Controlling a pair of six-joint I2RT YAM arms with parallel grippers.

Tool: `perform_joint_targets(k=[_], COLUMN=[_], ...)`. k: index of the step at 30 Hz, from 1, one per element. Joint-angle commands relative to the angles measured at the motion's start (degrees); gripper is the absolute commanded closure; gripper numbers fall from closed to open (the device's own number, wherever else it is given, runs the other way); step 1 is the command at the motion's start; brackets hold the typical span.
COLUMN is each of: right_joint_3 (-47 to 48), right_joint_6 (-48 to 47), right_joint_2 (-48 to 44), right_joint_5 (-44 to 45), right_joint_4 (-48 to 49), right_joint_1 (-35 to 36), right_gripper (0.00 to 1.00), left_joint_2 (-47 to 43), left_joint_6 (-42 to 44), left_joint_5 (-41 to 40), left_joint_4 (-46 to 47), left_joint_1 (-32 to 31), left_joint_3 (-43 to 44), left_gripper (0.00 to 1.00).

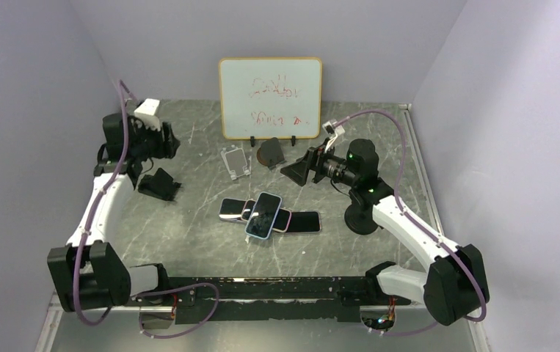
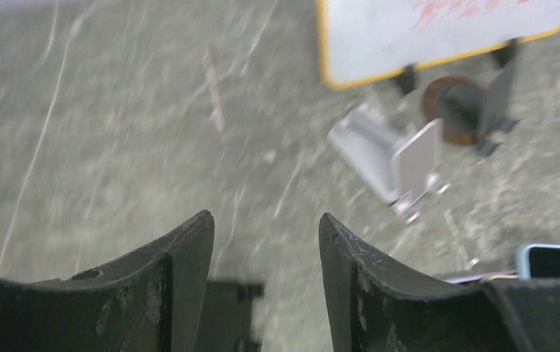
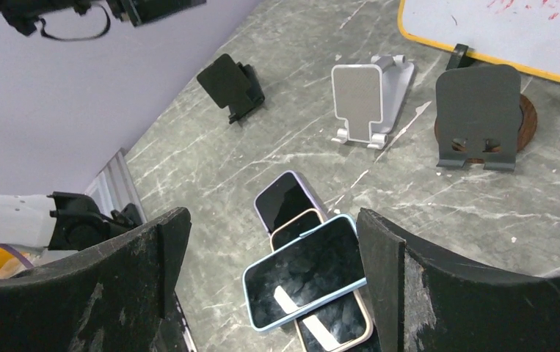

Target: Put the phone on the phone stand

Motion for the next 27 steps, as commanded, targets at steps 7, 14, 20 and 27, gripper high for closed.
perform_joint_targets(k=[7, 14, 20, 27], right_joint_3=[-1.00, -1.37, -1.48, -1.64], right_joint_6=[2.43, 2.79, 2.94, 2.89], right_joint_2=[0.68, 0.74, 0.50, 0.15], right_joint_5=[-3.78, -4.04, -4.29, -4.30], right_joint_4=[4.02, 4.79, 4.79, 4.73], right_joint_1=[0.35, 0.90, 0.88, 1.01], right_gripper=[0.13, 0.13, 0.13, 0.13], left_joint_2=[0.88, 4.04, 6.64, 6.34], left_joint_6=[-4.80, -4.45, -3.78, -3.55], left_joint_5=[-9.24, -11.45, -10.75, -10.11], left_joint_4=[-7.33, -7.43, -7.95, -7.93], left_joint_1=[9.24, 9.27, 9.36, 9.35], left_joint_3=[-9.44, -9.75, -8.73, -8.92], left_gripper=[0.43, 0.44, 0.48, 0.65])
